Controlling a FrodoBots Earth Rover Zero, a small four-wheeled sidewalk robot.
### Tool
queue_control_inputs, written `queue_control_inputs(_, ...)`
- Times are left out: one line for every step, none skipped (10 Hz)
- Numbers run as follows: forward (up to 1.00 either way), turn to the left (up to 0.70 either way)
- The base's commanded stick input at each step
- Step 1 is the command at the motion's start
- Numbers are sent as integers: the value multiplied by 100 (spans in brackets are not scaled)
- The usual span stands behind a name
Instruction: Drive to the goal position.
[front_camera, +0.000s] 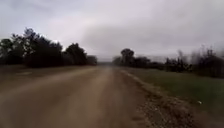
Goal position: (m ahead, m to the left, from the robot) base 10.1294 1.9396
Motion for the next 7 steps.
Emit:
queue_control_inputs(37,0)
queue_control_inputs(43,0)
queue_control_inputs(48,0)
queue_control_inputs(54,0)
queue_control_inputs(59,0)
queue_control_inputs(65,0)
queue_control_inputs(70,0)
